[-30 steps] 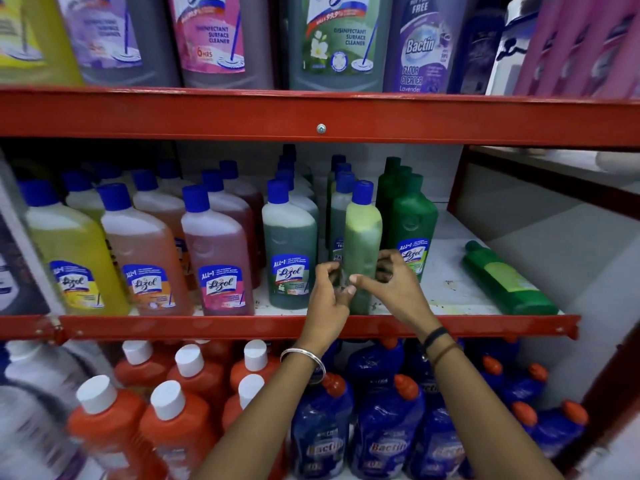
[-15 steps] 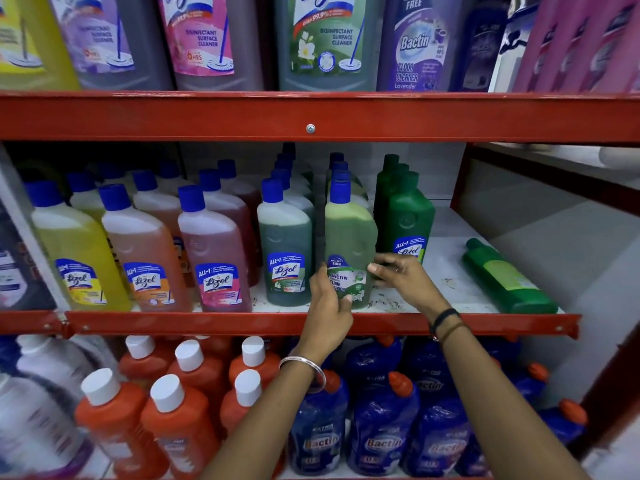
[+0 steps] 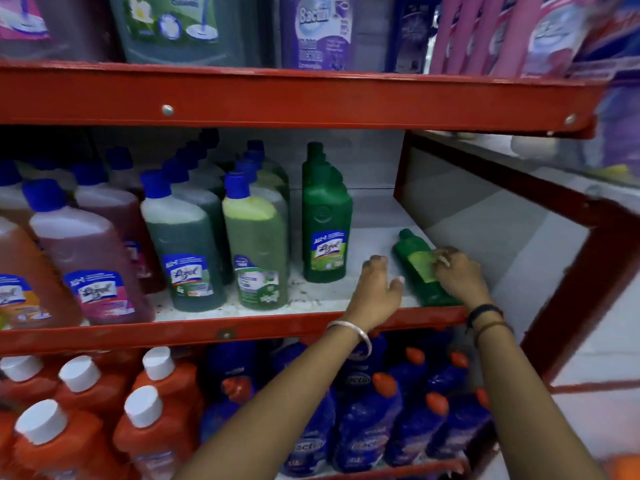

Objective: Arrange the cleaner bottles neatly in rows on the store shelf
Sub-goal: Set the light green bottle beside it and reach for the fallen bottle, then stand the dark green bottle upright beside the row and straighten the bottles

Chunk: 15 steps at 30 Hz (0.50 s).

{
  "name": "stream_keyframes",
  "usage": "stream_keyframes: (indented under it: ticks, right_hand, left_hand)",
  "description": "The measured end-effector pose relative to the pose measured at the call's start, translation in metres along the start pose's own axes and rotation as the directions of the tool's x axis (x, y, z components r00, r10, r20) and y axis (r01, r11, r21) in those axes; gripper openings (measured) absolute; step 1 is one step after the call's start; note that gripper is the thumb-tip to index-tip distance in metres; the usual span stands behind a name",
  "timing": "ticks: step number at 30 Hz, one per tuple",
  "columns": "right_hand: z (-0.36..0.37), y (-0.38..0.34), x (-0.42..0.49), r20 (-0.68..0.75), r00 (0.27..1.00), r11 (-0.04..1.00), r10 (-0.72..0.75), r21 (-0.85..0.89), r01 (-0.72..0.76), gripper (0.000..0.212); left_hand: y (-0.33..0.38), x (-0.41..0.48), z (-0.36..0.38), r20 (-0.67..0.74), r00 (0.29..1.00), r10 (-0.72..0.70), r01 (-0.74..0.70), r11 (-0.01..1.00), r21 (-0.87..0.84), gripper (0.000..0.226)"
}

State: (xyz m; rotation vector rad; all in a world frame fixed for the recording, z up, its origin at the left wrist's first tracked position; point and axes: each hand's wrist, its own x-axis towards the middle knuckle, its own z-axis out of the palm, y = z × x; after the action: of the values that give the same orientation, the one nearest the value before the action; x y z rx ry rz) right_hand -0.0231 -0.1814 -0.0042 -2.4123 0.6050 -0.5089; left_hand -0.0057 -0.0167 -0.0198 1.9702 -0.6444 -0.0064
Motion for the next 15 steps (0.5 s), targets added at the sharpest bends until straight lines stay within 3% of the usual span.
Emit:
stream_keyframes:
  ticks: [3, 6, 10, 12, 15]
  right_hand:
    - [-0.002, 0.011, 0.013, 0.173, 0.968, 0.980, 0.181, 0.053, -0.193, 0.047]
    - [-0.001, 0.009, 0.021, 0.233, 0.945, 0.893, 0.228, 0.337, -0.299, 0.045]
    - [-0.001, 0.003, 0.020, 0.275, 0.927, 0.774, 0.254, 0.517, -0.365, 0.040]
    - [0.000, 0.002, 0.017, 0.281, 0.932, 0.719, 0.228, 0.597, -0.356, 0.032]
    - [0.002, -0.003, 0.011, 0.273, 0.956, 0.605, 0.110, 0.745, -0.282, 0.033]
  left_hand:
    - [0.015, 0.024, 0.026, 0.141, 0.964, -0.227, 0.224, 0.974, 0.040, 0.042]
    - [0.025, 0.040, 0.049, 0.193, 0.934, -0.302, 0.290, 0.953, 0.086, 0.051]
    - [0.020, 0.050, 0.058, 0.163, 0.890, -0.426, 0.444, 0.891, -0.096, 0.067]
    - [0.017, 0.047, 0.054, 0.125, 0.899, -0.419, 0.436, 0.883, -0.174, 0.065]
    - [0.012, 0.042, 0.041, 0.005, 0.949, -0.316, 0.313, 0.938, -0.146, 0.060]
